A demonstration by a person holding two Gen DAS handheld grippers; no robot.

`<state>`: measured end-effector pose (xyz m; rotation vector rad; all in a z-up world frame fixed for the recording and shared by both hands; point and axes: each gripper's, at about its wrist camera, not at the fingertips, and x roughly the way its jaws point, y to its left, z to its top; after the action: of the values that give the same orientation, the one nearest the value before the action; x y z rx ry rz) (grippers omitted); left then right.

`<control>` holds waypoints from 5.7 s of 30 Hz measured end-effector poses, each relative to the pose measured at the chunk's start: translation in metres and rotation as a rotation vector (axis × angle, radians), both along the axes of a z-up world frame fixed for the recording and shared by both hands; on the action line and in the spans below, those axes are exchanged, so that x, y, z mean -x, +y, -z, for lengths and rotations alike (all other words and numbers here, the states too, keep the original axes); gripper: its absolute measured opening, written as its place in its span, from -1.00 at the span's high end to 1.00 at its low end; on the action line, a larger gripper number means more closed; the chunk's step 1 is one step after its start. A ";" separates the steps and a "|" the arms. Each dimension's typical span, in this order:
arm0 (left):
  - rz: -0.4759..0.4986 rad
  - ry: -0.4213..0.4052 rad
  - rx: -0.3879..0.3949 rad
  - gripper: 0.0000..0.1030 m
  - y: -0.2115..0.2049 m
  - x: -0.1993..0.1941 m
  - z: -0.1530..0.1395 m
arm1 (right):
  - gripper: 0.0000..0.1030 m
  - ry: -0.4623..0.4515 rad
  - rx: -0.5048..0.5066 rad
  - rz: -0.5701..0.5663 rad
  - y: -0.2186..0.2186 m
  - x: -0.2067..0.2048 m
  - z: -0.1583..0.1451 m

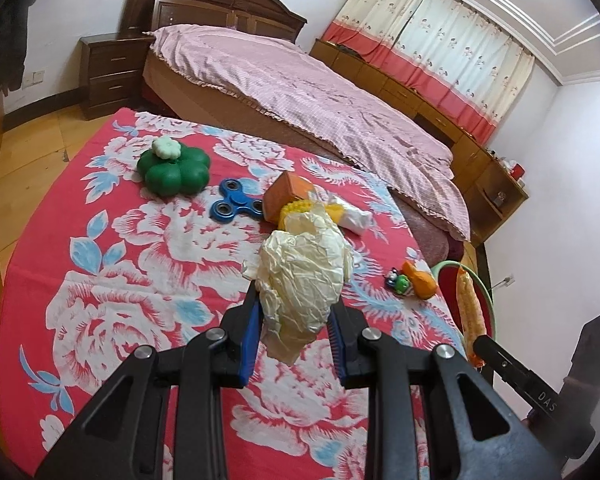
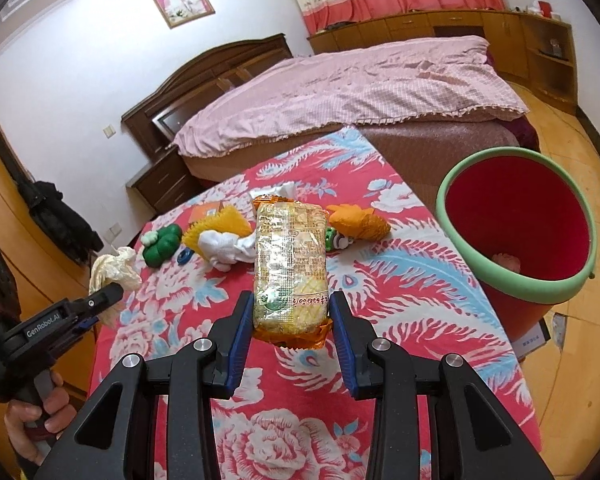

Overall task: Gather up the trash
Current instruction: 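Lift both held items and carry them over the red bucket, then open the right tool to drop the biscuit pack while the left tool releases the plastic, then move both open tools back over the items on the cloth, then grasp the white sock with the left tool while the right tool grasps the orange plush fish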

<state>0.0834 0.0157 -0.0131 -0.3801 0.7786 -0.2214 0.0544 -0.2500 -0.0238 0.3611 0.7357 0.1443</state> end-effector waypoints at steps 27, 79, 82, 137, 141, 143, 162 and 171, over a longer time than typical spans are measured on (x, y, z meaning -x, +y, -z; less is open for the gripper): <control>0.189 -0.013 -0.028 0.42 -0.081 -0.006 -0.017 | 0.24 -0.077 -0.039 0.145 -0.057 0.031 -0.016; 0.626 0.103 -0.177 0.42 -0.331 -0.079 0.040 | 0.18 0.069 -0.109 0.506 -0.212 0.020 0.054; 0.641 0.095 -0.179 0.29 -0.335 -0.079 0.040 | 0.18 0.064 -0.114 0.518 -0.214 0.022 0.053; 0.060 0.151 -0.060 0.05 -0.104 -0.100 0.042 | -0.22 0.052 -0.055 0.337 -0.126 0.003 0.027; 0.010 0.177 -0.072 0.05 -0.096 -0.112 0.050 | -0.22 0.056 -0.058 0.328 -0.126 -0.002 0.027; -0.011 0.189 -0.086 0.05 -0.093 -0.117 0.053 | -0.22 0.054 -0.053 0.327 -0.124 -0.004 0.026; -0.122 0.244 -0.118 0.05 -0.061 -0.129 0.069 | -0.22 0.084 -0.053 0.260 -0.114 -0.035 0.034; -0.062 0.191 -0.141 0.22 -0.071 -0.131 0.073 | -0.22 0.100 -0.029 0.215 -0.100 -0.050 0.035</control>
<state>0.2147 -0.0553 -0.0858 -0.2938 0.9632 -0.0715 0.1041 -0.3500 -0.0588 0.4749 0.7888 -0.0667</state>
